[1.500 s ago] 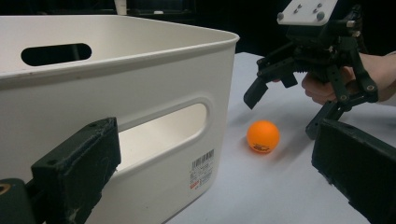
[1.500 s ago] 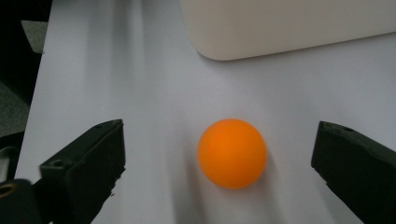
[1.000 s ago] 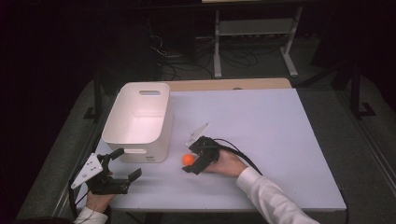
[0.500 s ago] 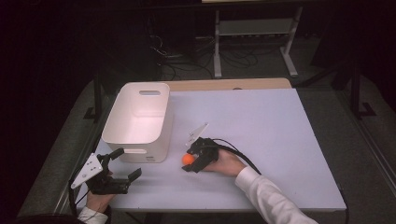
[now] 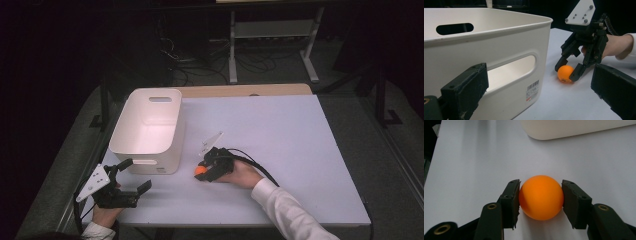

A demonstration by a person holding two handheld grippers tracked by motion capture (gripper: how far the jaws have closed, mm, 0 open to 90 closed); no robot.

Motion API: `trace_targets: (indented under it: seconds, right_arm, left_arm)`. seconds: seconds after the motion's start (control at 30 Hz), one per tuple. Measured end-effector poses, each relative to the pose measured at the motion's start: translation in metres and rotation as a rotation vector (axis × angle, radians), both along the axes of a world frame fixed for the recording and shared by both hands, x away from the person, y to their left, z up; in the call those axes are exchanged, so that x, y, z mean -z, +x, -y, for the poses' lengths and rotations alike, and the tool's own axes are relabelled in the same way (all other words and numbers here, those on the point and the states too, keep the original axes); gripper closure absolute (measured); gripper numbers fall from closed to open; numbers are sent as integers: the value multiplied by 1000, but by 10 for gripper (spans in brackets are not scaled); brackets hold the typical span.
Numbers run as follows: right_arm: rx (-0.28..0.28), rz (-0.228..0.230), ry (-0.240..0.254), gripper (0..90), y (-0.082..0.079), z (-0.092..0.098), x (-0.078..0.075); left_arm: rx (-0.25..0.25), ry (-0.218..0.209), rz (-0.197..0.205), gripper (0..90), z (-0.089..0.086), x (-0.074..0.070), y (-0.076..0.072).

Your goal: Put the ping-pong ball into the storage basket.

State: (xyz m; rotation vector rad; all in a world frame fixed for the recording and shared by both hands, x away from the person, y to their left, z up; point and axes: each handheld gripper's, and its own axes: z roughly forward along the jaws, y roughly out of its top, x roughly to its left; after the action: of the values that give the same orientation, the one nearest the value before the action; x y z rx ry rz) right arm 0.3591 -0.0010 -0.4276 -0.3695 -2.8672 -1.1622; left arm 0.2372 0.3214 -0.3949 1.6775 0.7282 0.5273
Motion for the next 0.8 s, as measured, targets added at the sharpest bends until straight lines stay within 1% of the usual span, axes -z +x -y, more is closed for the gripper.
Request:
trace_targets:
  seconds: [0.2, 0.23, 0.33, 0.47, 0.57, 0.7, 0.77, 0.8]
  right_arm:
    - [-9, -5, 6, 492, -1, 0, -1]
    - [0, 2, 4, 492, -1, 0, -2]
    - [0, -1, 7, 492, -1, 2, -5]
    - [10, 19, 14, 492, -4, 6, -12]
    - [17, 25, 19, 492, -6, 10, -19]
    - [31, 42, 44, 493, -9, 14, -28]
    - [44, 45, 49, 492, -10, 17, -33]
    - [47, 58, 57, 492, -9, 19, -34]
  left_arm:
    - [-1, 1, 0, 9, 0, 0, 0]
    - [-1, 1, 1, 9, 0, 0, 0]
    - [-1, 0, 0, 9, 0, 0, 0]
    - [2, -2, 0, 8, 0, 0, 0]
    - [0, -1, 2, 9, 0, 0, 0]
    - [-5, -6, -6, 9, 0, 0, -1]
    - [-5, -7, -5, 8, 1, 0, -1]
    - [-7, -7, -6, 9, 1, 0, -1]
